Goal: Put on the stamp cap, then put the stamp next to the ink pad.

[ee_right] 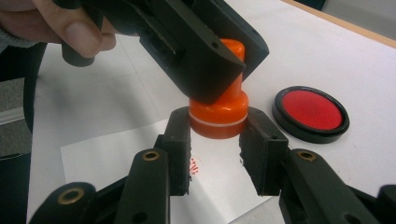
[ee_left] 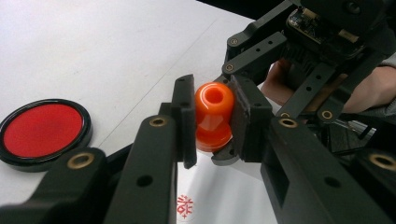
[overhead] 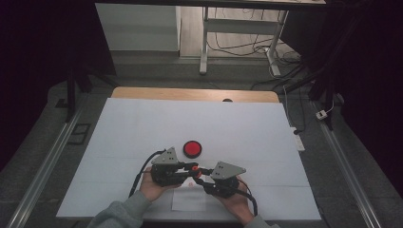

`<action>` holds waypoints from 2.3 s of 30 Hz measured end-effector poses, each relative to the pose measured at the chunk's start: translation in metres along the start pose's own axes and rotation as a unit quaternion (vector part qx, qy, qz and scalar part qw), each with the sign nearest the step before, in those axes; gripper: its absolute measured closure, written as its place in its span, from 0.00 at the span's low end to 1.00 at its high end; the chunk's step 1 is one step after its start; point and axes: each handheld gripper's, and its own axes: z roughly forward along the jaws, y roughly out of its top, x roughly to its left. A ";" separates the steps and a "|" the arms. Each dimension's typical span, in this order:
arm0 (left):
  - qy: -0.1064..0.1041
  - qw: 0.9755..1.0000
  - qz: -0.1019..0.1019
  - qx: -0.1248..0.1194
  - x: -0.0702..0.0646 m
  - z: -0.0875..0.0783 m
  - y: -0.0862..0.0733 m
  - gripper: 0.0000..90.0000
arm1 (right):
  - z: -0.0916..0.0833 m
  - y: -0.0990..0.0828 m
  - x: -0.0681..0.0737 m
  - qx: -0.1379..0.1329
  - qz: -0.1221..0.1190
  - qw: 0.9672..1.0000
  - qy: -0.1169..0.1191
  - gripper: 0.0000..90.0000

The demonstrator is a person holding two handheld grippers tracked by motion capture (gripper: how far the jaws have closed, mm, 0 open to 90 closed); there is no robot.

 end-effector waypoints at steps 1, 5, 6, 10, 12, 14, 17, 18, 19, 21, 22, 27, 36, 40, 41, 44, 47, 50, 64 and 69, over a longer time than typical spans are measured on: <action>0.001 1.000 0.000 0.000 0.000 0.000 0.000 0.80 | 0.000 0.000 0.000 0.000 0.000 1.000 0.000 0.70; 0.004 1.000 0.000 -0.003 0.000 -0.001 0.000 0.80 | 0.000 0.000 0.000 -0.003 0.000 1.000 -0.002 0.66; 0.005 1.000 0.000 -0.004 0.000 -0.001 0.000 0.80 | 0.000 0.000 -0.001 -0.003 0.001 1.000 -0.002 0.65; 0.008 1.000 -0.002 -0.005 0.001 -0.003 0.001 0.80 | -0.001 0.000 -0.002 -0.006 0.005 1.000 -0.002 0.61; 0.010 1.000 -0.002 -0.006 0.002 -0.004 0.001 0.80 | -0.002 0.000 -0.002 -0.007 0.007 1.000 -0.003 0.59; 0.010 1.000 -0.003 -0.008 0.002 -0.005 0.002 0.80 | -0.003 0.000 -0.003 -0.008 0.010 1.000 -0.004 0.58; 0.010 1.000 -0.003 -0.009 0.003 -0.006 0.002 0.80 | -0.005 0.000 -0.005 -0.008 0.016 1.000 0.000 0.55; 0.011 1.000 -0.003 -0.010 0.003 -0.006 0.002 0.80 | -0.005 -0.001 -0.006 -0.008 0.019 1.000 0.000 0.55; 0.011 1.000 -0.003 -0.011 0.003 -0.006 0.002 0.80 | -0.006 -0.001 -0.006 -0.009 0.021 1.000 0.001 0.54; 0.011 1.000 -0.004 -0.011 0.003 -0.007 0.003 0.80 | -0.007 -0.001 -0.008 -0.009 0.022 1.000 0.001 0.53; 0.012 1.000 -0.004 -0.012 0.004 -0.007 0.003 0.80 | -0.008 -0.002 -0.008 -0.010 0.023 1.000 0.001 0.53; 0.013 1.000 -0.005 -0.013 0.005 -0.010 0.003 0.80 | -0.015 -0.003 -0.013 -0.010 0.029 1.000 -0.005 0.51; 0.019 1.000 -0.011 -0.015 0.010 -0.013 0.003 0.80 | -0.033 -0.010 -0.024 -0.011 0.041 0.999 -0.026 0.50; 0.022 1.000 -0.014 -0.016 0.012 -0.015 0.003 0.80 | -0.043 -0.015 -0.032 -0.011 0.049 0.998 -0.034 0.49; 0.023 0.999 -0.015 -0.016 0.013 -0.016 0.003 0.80 | -0.046 -0.017 -0.033 -0.011 0.051 0.998 -0.038 0.49; 0.028 0.999 -0.018 -0.019 0.016 -0.018 0.003 0.80 | -0.054 -0.021 -0.038 -0.011 0.055 0.997 -0.048 0.49; 0.034 0.999 -0.019 -0.019 0.019 -0.021 0.003 0.80 | -0.062 -0.025 -0.043 -0.012 0.059 0.996 -0.059 0.49; 0.043 0.999 -0.022 -0.021 0.023 -0.024 0.003 0.80 | -0.072 -0.031 -0.048 -0.008 0.061 0.996 -0.072 0.49; 0.075 0.996 -0.039 -0.020 0.041 -0.035 -0.001 0.80 | -0.109 -0.049 -0.064 0.000 0.075 0.990 -0.122 0.49; 0.091 0.995 -0.044 -0.017 0.048 -0.037 -0.002 0.80 | -0.117 -0.053 -0.067 0.001 0.079 0.989 -0.129 0.49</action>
